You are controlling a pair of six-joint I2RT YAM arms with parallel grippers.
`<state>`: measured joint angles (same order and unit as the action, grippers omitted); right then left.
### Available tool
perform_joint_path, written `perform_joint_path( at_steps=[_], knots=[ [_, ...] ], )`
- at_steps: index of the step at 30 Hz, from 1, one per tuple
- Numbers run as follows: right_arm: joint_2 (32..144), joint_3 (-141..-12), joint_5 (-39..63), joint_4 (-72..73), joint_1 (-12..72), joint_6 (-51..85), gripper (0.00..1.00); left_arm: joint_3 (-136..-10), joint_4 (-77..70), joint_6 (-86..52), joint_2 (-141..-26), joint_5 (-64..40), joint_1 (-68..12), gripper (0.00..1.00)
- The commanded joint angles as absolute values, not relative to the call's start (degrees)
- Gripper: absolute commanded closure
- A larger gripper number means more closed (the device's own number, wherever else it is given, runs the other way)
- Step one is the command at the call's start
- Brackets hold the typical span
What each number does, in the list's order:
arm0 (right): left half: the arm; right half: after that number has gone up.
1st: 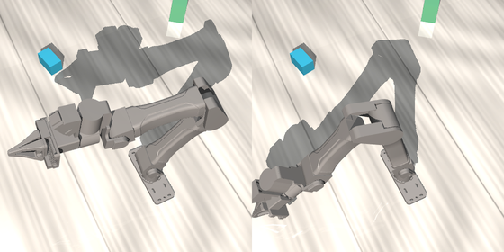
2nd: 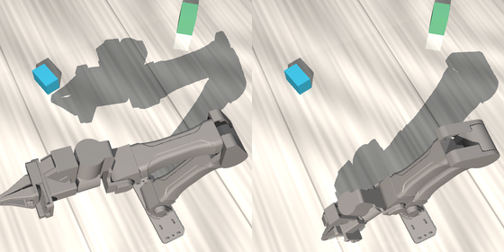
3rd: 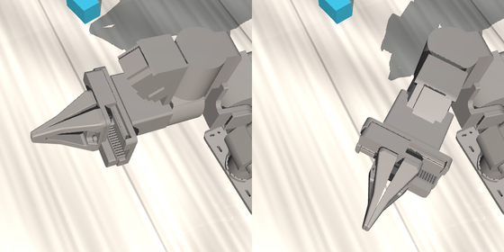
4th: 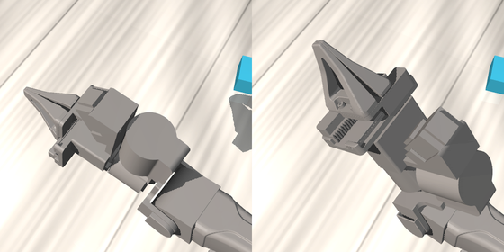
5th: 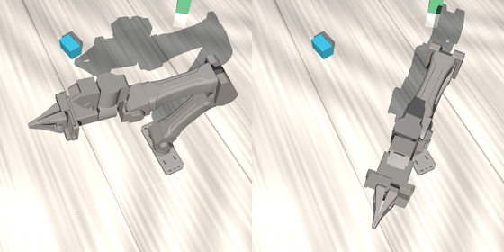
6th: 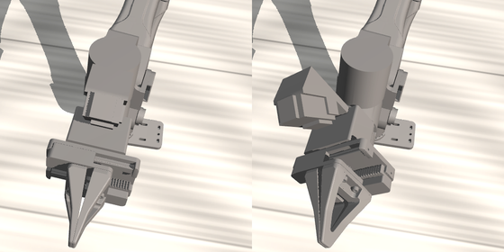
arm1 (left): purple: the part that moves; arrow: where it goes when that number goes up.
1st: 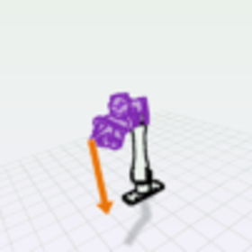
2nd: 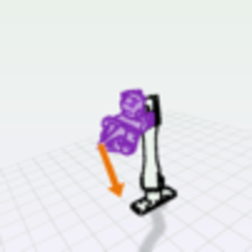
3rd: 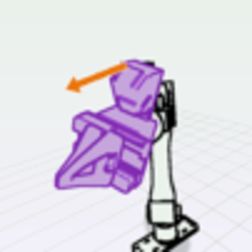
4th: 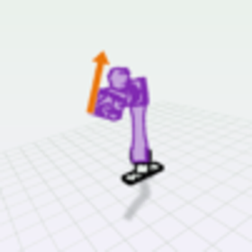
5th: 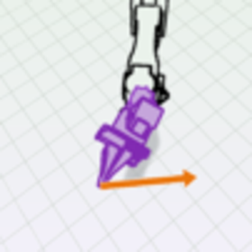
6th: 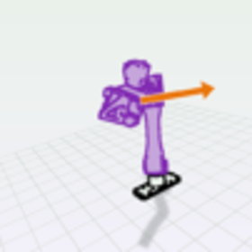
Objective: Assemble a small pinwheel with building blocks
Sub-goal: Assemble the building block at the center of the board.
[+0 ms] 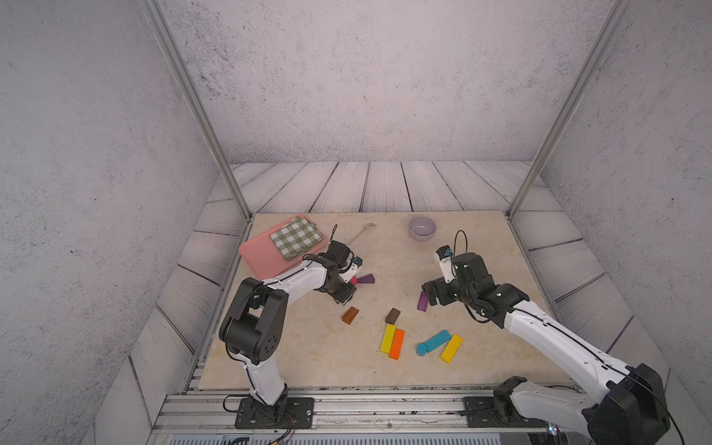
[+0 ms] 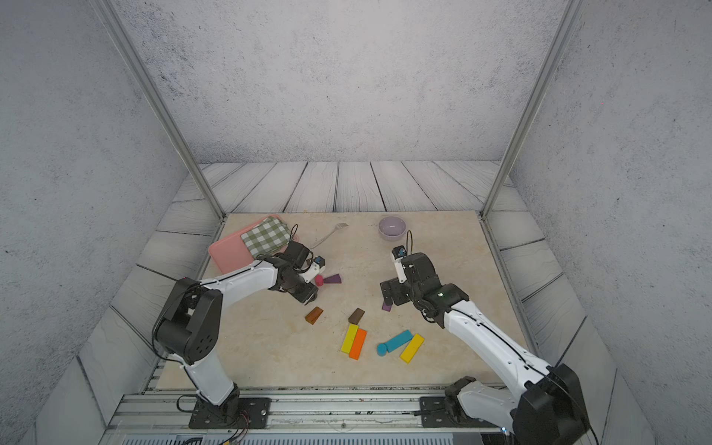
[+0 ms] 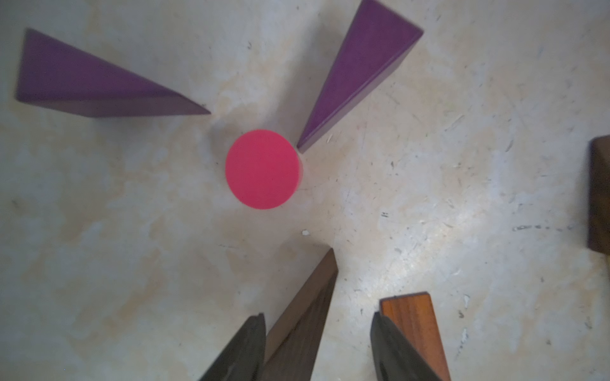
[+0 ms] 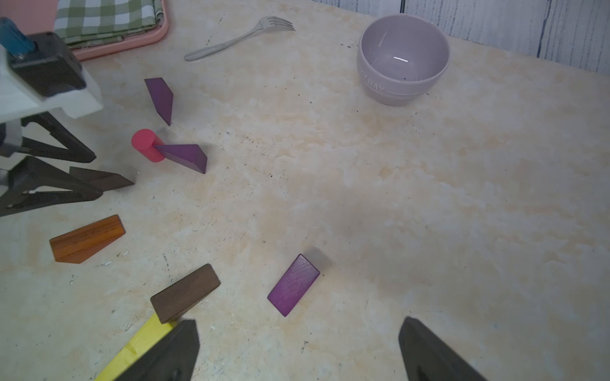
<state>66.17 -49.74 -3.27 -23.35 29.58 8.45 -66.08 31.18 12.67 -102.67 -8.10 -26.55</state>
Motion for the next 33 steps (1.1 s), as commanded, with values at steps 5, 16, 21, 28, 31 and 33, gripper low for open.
perform_joint_path(
  at_steps=[5,16,21,28,31,33],
  knots=[
    [66.8,-49.6,-2.4,-23.5,29.7,9.2,0.01,-69.6,33.2,13.9,-106.1,-4.1,-26.9,0.48],
    [67.0,-49.1,-2.2,-22.6,29.6,8.9,0.01,-70.3,33.6,13.4,-107.7,-1.7,-27.0,0.70],
    [66.8,-48.8,-2.4,-22.2,29.7,8.8,0.01,-71.1,34.1,13.5,-108.7,-1.3,-26.9,0.75],
    [66.8,-48.6,-2.7,-21.9,29.7,8.5,0.01,-73.6,35.0,14.0,-110.5,-1.2,-27.0,0.82],
    [66.8,-48.6,-2.9,-21.9,29.6,8.5,0.01,-74.0,35.2,14.2,-110.7,-1.5,-27.0,0.82],
    [66.8,-48.7,-2.8,-21.9,29.7,8.4,0.01,-74.2,35.3,14.2,-110.9,-1.7,-26.9,0.82]
  ],
)
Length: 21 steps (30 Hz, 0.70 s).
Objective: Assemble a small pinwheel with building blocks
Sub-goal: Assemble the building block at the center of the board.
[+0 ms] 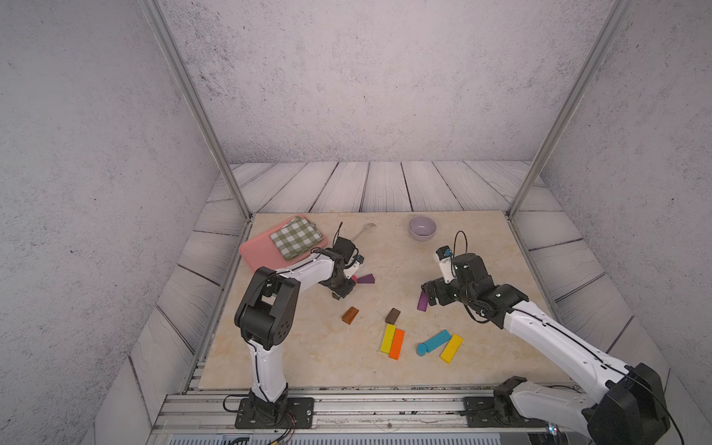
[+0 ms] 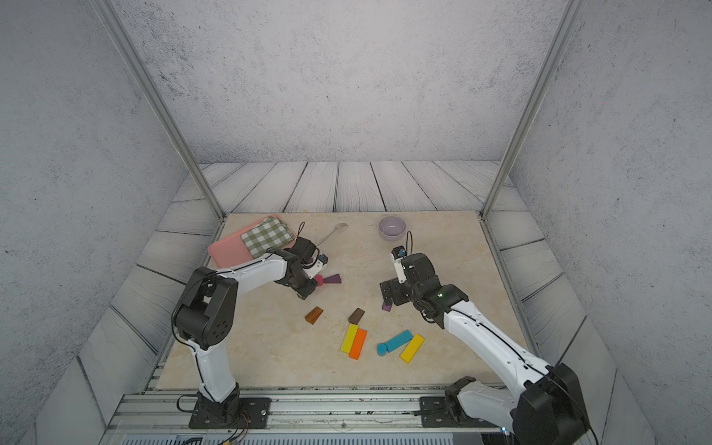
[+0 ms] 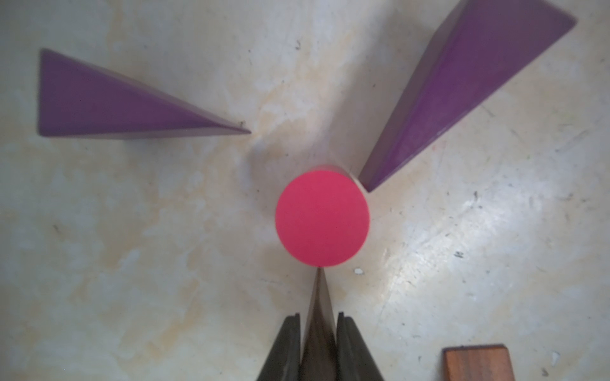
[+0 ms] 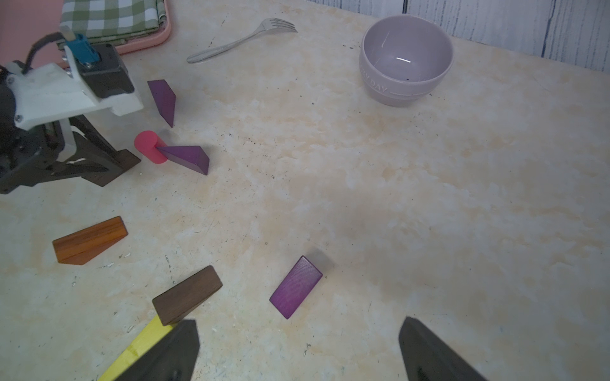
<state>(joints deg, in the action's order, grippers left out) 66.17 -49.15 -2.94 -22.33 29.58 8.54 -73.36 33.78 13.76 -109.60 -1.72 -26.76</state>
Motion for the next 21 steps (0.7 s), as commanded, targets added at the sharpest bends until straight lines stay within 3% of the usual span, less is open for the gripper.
perform_joint_path(
  at_steps=[1,9,15,18,21],
  knots=[
    [66.8,-48.7,-2.8,-21.9,29.7,8.4,0.01,-74.3,35.5,14.3,-111.0,-1.8,-27.0,0.82],
    [66.2,-48.7,-3.5,-22.1,29.6,9.2,0.01,-75.1,36.3,12.7,-108.8,-2.2,-27.1,0.63],
    [67.4,-48.8,-5.6,-23.8,29.1,9.8,0.01,-76.4,38.7,10.3,-103.8,0.0,-27.3,0.36],
    [66.1,-50.9,-8.0,-27.7,29.0,11.3,0.01,-76.7,40.3,8.1,-100.2,1.4,-27.4,0.07],
    [60.6,-49.5,-10.6,-25.8,28.9,12.3,0.01,-76.5,41.7,2.1,-94.0,3.9,-27.7,0.04]
  ],
)
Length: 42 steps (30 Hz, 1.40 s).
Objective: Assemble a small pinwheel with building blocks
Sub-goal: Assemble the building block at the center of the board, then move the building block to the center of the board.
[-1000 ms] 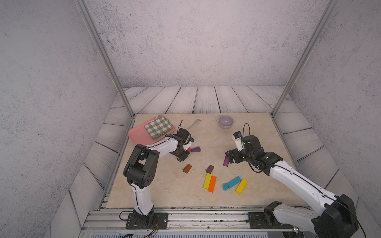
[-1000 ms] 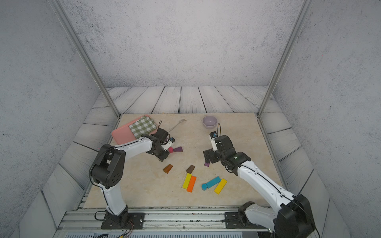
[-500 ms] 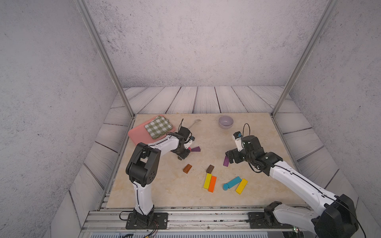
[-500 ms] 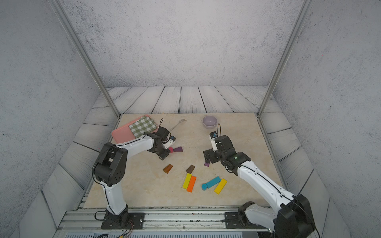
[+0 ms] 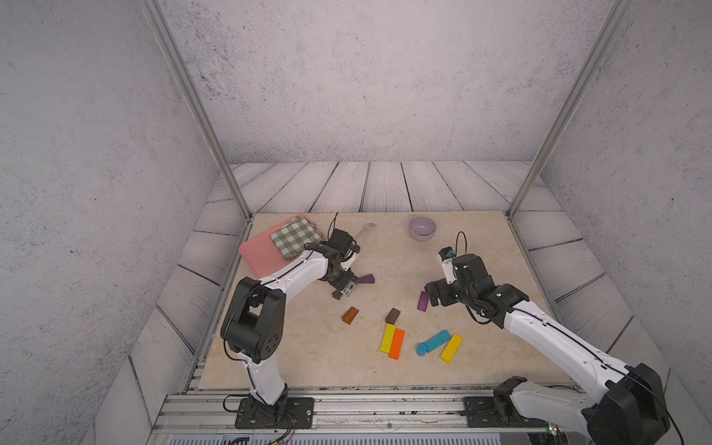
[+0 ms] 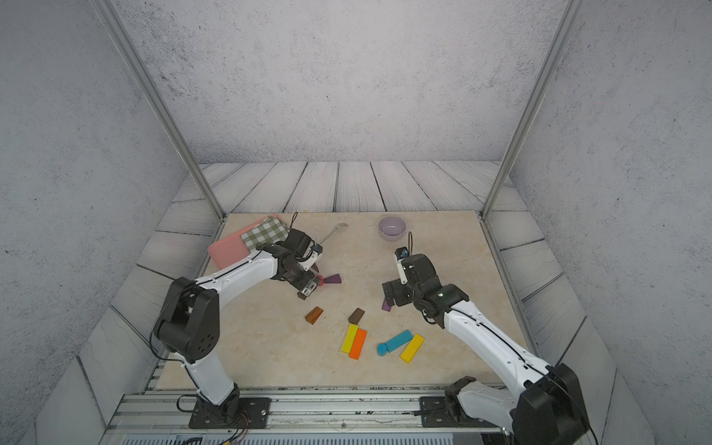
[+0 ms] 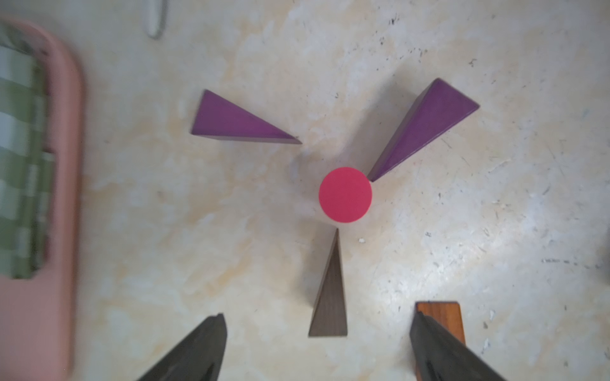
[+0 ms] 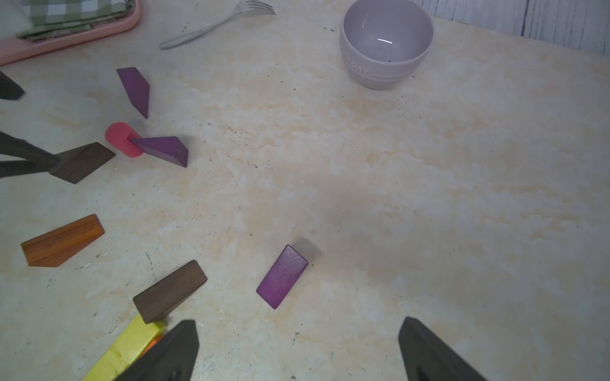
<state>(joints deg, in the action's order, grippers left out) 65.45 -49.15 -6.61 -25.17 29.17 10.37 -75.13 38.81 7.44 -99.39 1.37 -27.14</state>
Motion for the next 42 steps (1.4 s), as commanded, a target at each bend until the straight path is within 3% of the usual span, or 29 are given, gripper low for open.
perform_joint_path(
  at_steps=[1,6,14,18,29,42],
  knots=[
    [58.5,-48.1,-11.4,-24.4,28.9,12.5,0.01,-75.7,41.2,-1.6,-91.1,4.4,-27.7,0.04],
    [51.6,-43.3,-13.0,-20.6,28.6,12.9,0.01,-62.1,29.1,-17.2,-79.5,-3.9,-27.3,0.04],
    [52.8,-43.4,-11.5,-22.7,28.6,13.3,0.01,-56.7,35.7,-31.1,-76.9,-5.6,-29.4,0.09],
    [53.8,-43.5,-10.1,-22.6,28.6,13.7,0.01,-54.0,35.3,-36.3,-80.7,-5.0,-31.3,0.16],
    [52.7,-43.2,-9.5,-22.9,28.5,13.6,0.01,-65.3,40.2,-34.6,-100.2,3.5,-38.2,0.18],
    [51.3,-43.2,-10.6,-23.6,28.5,13.5,0.01,-64.8,31.2,-45.9,-104.6,-5.0,-42.0,0.34]
  ],
)
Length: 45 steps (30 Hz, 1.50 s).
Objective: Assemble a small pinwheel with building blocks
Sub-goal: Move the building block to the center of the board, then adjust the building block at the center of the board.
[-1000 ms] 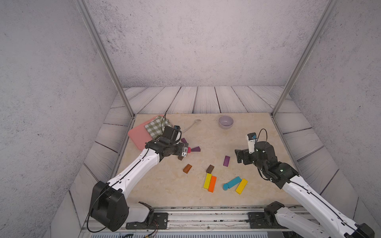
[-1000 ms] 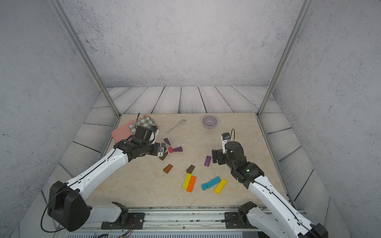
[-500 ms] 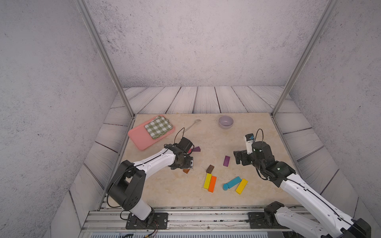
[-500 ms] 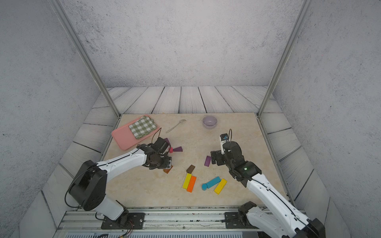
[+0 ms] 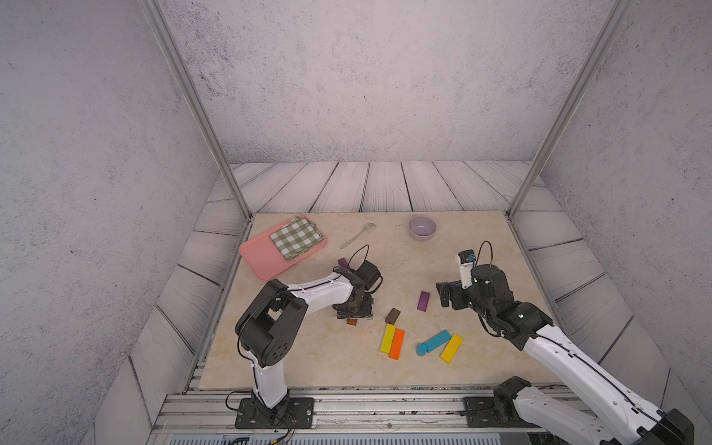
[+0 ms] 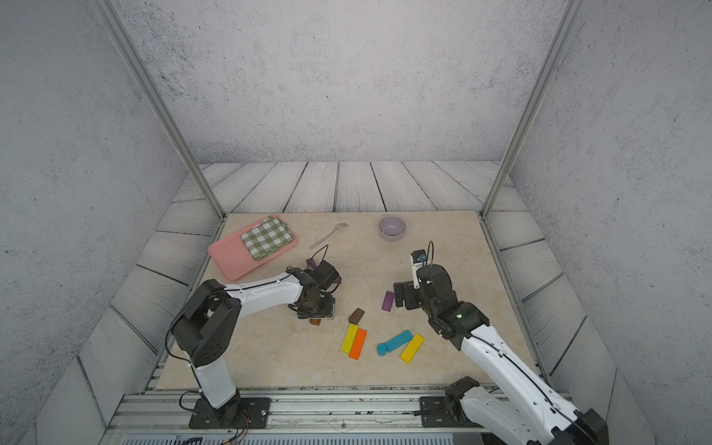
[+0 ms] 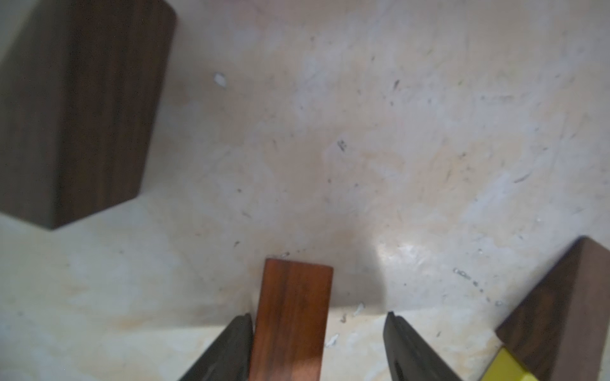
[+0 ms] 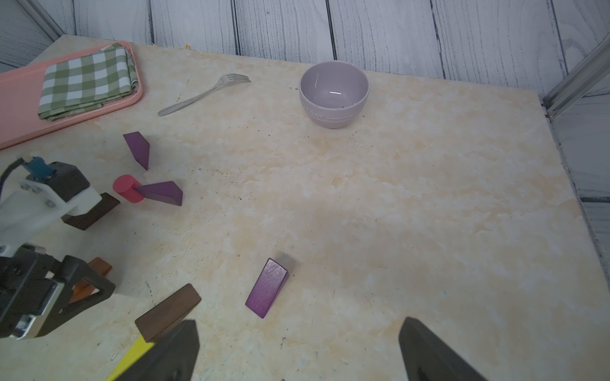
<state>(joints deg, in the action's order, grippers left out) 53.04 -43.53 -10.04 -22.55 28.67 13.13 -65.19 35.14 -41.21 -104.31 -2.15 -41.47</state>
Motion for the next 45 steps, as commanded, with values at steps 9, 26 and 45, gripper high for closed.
perform_joint_path(
  at_steps=[9,26,45],
  knots=[
    [48.6,-43.0,-16.7,-25.8,28.5,13.9,0.01,-77.3,27.6,-49.7,-113.9,-9.4,-49.1,0.37],
    [48.2,-42.8,-16.6,-25.8,28.6,13.7,0.01,-80.7,41.9,-43.3,-102.2,4.7,-50.4,0.04],
    [48.6,-42.3,-16.3,-25.4,28.5,13.3,0.01,-66.5,40.1,-45.9,-101.0,1.7,-59.5,0.04]
  ],
)
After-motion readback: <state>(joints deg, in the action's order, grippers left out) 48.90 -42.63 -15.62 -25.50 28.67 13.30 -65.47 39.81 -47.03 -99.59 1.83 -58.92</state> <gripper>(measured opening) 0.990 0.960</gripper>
